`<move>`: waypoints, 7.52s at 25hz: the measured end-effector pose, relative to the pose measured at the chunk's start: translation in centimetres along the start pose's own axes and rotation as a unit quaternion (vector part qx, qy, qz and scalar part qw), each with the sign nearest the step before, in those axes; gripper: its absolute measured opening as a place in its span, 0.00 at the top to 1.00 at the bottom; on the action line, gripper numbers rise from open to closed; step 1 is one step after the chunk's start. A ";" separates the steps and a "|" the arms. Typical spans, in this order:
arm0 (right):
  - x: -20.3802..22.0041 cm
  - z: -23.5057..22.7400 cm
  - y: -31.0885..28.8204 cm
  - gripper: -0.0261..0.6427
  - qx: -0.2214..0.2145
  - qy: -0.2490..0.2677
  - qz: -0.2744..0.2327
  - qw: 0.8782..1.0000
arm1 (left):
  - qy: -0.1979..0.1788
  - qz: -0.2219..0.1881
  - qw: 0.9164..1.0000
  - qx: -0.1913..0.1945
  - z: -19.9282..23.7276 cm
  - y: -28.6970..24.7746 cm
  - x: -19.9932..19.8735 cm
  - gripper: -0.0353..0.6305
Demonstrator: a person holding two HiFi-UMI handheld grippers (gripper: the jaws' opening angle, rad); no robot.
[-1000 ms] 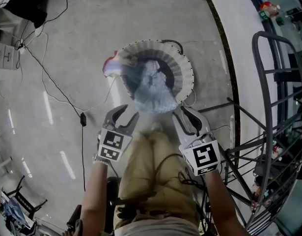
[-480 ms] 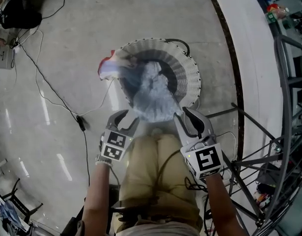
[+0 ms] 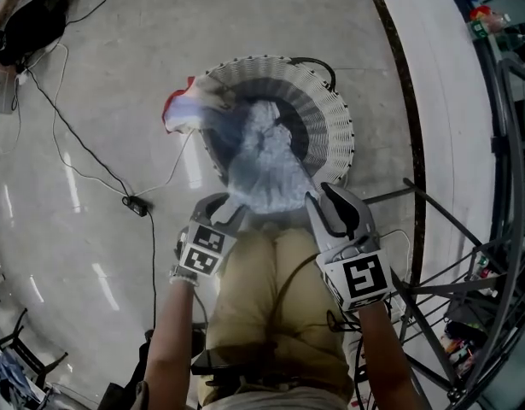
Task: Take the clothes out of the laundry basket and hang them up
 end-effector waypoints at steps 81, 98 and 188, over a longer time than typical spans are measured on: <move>-27.1 -3.8 20.1 0.90 0.015 0.073 -0.099 0.992 | -0.258 -0.207 0.938 0.107 -21.9 26.9 -46.2 0.89; -30.0 -6.2 25.4 0.91 0.182 0.017 -0.119 0.976 | -0.263 -0.083 0.941 0.197 -16.6 21.6 -39.1 0.69; 0.9 19.8 94.8 0.91 0.786 -0.130 0.027 0.604 | -0.555 -0.208 0.637 0.493 -82.5 37.0 -27.5 0.94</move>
Point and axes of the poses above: the fingertips, and each gripper's own axes: y backward along the fingers, z to its left, x out of its underside, the point moved 1 cm from there along y, backward along the fingers, and after that the axes turned 1 degree about -x, right-handed, at the moved point
